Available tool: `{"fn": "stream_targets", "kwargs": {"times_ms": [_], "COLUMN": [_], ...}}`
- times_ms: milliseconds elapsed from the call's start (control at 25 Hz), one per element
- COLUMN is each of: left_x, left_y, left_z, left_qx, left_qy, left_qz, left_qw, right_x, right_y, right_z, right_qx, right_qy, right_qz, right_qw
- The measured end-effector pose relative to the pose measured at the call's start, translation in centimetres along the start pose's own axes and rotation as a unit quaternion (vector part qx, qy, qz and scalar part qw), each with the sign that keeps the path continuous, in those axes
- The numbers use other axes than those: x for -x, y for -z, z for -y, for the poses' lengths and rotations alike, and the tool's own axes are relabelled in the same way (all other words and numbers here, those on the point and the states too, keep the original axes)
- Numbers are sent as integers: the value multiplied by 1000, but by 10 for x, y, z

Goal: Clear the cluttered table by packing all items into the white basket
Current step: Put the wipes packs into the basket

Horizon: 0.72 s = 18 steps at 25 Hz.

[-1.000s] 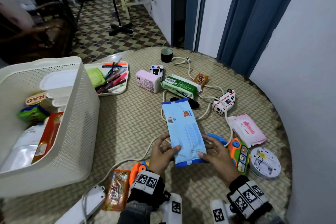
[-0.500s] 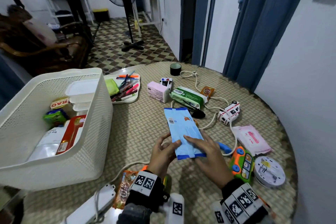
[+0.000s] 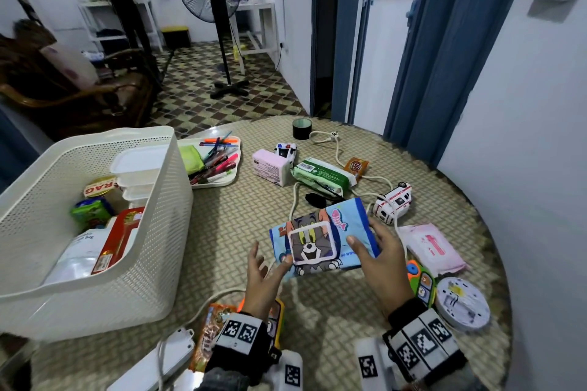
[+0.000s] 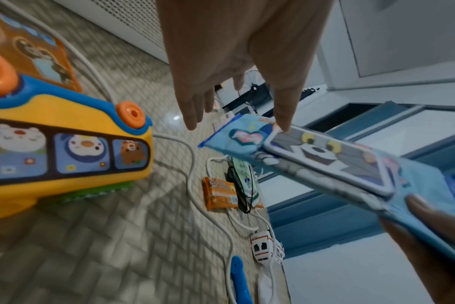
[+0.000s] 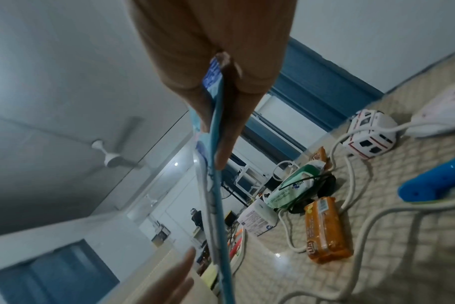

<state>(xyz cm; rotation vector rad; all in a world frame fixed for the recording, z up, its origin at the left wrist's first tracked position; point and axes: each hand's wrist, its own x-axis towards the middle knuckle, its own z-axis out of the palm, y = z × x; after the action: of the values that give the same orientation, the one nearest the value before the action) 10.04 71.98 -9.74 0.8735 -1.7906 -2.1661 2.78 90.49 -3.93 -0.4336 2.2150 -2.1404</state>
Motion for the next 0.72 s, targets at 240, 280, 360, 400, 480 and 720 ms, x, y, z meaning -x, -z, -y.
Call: {"fn": "stream_targets", "kwargs": {"times_ms": [240, 280, 360, 400, 480, 720], "left_x": [3, 4, 7, 10, 12, 23], "left_y": [20, 25, 32, 33, 35, 46], "left_z": [-5, -9, -18, -23, -32, -52], "left_qx": [116, 126, 123, 112, 87, 70], "left_qy": [-11, -19, -44, -62, -92, -129], "left_qz": [-1, 4, 13, 11, 1, 11], "left_qw": [993, 992, 991, 992, 992, 989], "right_x": [-7, -9, -10, -10, -7, 12], "right_y": [9, 10, 11, 11, 8, -1], "right_z": [-6, -7, -7, -7, -5, 2], "right_qx": [-73, -81, -85, -84, -79, -61], "right_qy": [-64, -72, -80, -84, -84, -82], "right_qz": [-40, -46, -39, -31, -18, -12], "right_qw": [994, 993, 992, 993, 993, 995]}}
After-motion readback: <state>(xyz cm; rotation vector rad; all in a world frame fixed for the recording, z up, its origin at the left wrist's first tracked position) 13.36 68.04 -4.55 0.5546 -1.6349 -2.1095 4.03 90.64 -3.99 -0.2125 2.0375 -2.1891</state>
